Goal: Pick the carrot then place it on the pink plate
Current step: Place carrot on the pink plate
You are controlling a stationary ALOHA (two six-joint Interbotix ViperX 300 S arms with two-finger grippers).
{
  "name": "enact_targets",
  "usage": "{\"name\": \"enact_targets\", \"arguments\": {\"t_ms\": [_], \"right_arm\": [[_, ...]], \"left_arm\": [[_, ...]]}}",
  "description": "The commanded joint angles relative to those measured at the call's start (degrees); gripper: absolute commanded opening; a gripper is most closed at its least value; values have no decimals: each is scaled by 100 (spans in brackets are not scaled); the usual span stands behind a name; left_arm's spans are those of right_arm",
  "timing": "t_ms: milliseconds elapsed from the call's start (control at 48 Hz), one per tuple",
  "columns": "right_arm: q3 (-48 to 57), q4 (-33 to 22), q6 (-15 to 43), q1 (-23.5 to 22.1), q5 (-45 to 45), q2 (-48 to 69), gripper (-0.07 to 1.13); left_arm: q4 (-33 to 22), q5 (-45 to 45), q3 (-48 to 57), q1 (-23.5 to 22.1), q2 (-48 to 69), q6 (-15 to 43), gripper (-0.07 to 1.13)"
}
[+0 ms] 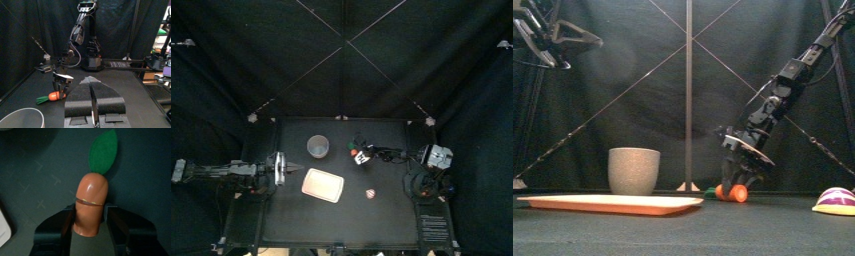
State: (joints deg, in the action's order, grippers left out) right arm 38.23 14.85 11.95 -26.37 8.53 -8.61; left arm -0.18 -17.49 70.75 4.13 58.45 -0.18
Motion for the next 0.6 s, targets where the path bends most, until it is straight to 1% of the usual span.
{"name": "enact_targets", "arguments": {"t_ms": [21,83,167,271,354,604], "right_arm": [[-158,-9,-18,53,-18,105,53],[-237,-18,-18,79,0,167,41],[-378,-44,-18,105,0,264,34],[-642,-88,-18,220,44,431,34],[-905,-88,-26,422,158,527,34],[-1793,-272,-44,1512,378,360,34]], "left_arm": [[0,-44,-88,-9,-18,0,-4],[0,-44,-88,-9,-9,0,-4],[0,-44,-88,0,-18,0,-4],[0,-44,-88,-9,-18,0,-4],[0,-35,-88,-9,-9,0,-4],[0,-26,-88,-9,-18,0,-4]]}}
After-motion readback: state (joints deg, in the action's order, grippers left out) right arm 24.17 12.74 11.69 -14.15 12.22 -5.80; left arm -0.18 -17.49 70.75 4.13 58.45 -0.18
